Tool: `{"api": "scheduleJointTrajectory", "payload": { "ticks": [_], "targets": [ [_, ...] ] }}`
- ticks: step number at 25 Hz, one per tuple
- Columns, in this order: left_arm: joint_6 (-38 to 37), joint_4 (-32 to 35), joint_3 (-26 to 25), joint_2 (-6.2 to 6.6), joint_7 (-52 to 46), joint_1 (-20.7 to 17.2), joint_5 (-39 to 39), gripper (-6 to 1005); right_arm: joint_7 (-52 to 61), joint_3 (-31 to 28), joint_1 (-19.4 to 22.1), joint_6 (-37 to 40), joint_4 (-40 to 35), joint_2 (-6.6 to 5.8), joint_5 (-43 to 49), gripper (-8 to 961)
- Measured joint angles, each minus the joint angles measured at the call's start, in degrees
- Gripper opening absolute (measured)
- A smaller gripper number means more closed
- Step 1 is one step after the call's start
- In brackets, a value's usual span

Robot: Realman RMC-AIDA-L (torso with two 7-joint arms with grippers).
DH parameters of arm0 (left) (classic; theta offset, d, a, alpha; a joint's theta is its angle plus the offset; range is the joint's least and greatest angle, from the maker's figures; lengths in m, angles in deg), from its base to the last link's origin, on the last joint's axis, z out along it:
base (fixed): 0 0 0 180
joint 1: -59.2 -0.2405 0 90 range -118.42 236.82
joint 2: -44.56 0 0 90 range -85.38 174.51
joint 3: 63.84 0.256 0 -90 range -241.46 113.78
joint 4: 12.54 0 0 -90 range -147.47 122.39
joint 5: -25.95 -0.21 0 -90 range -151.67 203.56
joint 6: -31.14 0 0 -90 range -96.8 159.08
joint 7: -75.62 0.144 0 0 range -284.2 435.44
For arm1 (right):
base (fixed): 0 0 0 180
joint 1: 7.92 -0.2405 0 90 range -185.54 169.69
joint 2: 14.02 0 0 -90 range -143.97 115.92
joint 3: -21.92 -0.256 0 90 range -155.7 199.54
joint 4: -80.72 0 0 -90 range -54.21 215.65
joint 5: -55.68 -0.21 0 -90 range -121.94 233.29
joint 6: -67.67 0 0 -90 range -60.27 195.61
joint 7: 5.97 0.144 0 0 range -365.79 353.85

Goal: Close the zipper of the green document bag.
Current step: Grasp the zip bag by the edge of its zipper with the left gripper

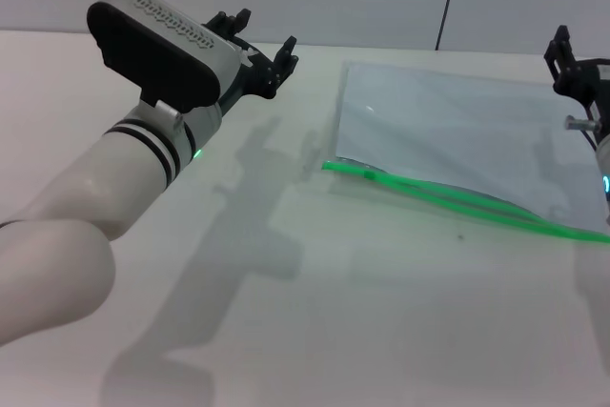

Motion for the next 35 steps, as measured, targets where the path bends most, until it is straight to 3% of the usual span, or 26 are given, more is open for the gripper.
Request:
{"api": "scheduleJointTrajectory", "payload": {
  "ticks": [4,11,17,22,28,35],
  "targets": [
    [-3.6,1.6,-0.9,0.14,-0.1,0.1,0.0,649,0.0,-0.4,-0.1,1.4,0.5,-0.04,0.0,735],
    [-26.5,9.2,-8.9,0.95,1.4,0.9,-1.0,647,1.9,-0.9,-0.4,3.0,1.7,-0.07,0.0,735],
    [-43.8,12.4,-14.0,1.57,8.5,2.9,-3.7,646,2.1,-0.9,-0.6,3.0,2.2,-0.05,0.0,735],
    [-56.9,15.2,-17.3,0.92,11.2,4.7,-15.0,645,2.1,-0.8,-1.1,4.4,2.5,-0.06,0.1,735],
    [-62.7,16.7,-17.4,0.61,11.7,6.1,-20.1,643,2.2,-0.9,-1.3,4.7,2.6,-0.05,0.1,735],
    [-62.8,16.7,-14.9,0.04,13.0,6.4,-23.9,641,2.2,-0.8,-1.8,5.0,3.1,0.0,0.1,735]
  ]
}}
